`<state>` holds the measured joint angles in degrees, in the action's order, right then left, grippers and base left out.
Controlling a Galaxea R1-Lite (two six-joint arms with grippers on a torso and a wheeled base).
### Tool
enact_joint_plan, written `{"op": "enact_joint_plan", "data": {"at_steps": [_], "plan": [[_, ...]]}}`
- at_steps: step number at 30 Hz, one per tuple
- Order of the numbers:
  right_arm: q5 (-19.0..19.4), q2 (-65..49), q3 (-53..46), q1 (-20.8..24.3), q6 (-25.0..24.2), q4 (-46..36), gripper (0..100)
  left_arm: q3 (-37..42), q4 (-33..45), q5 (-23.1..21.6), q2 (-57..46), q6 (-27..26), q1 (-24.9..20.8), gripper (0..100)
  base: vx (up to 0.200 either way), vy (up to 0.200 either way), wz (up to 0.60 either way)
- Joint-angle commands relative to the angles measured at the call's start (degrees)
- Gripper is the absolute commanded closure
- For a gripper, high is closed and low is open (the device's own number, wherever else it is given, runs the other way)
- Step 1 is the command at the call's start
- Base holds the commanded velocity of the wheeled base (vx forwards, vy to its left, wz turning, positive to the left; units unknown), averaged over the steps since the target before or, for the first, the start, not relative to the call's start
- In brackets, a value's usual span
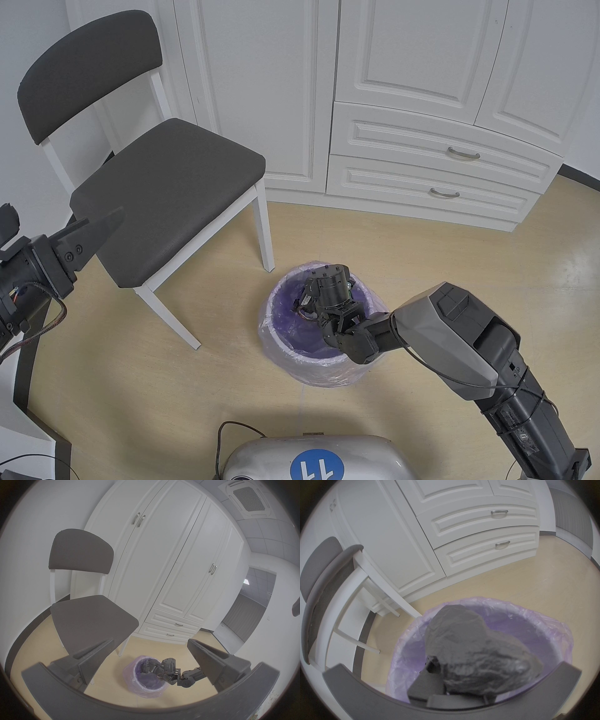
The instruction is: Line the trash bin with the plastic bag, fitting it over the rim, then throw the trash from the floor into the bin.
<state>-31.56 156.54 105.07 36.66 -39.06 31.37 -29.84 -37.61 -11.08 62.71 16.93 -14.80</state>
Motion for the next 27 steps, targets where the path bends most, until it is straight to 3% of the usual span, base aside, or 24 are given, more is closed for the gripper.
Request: {"op": "enact_joint_plan", "data": {"at_steps": [1, 8, 21, 27], "plan": [[-0.08, -0.27, -1.80, -0.27, 1.09, 0.36, 100, -0.04, -0.01, -0.08, -0.13, 0.03, 0.03, 0, 0.000, 0.000, 0.00], [0.10, -6.42, -9.18, -0.09, 5.40, 0.10, 100, -0.04, -0.01, -0.08, -0.39, 0.03, 0.03, 0, 0.000, 0.000, 0.00], [0.80, -18.02, -14.54, -0.45, 6.01, -3.59, 100, -0.13, -0.01, -0.08, -0.83, 0.03, 0.03, 0, 0.000, 0.000, 0.00], [4.05, -23.12, -19.55, -0.09, 6.36, -3.86, 100, -0.04, -0.01, -0.08, -1.54, 0.03, -0.05, 0, 0.000, 0.000, 0.00]]}}
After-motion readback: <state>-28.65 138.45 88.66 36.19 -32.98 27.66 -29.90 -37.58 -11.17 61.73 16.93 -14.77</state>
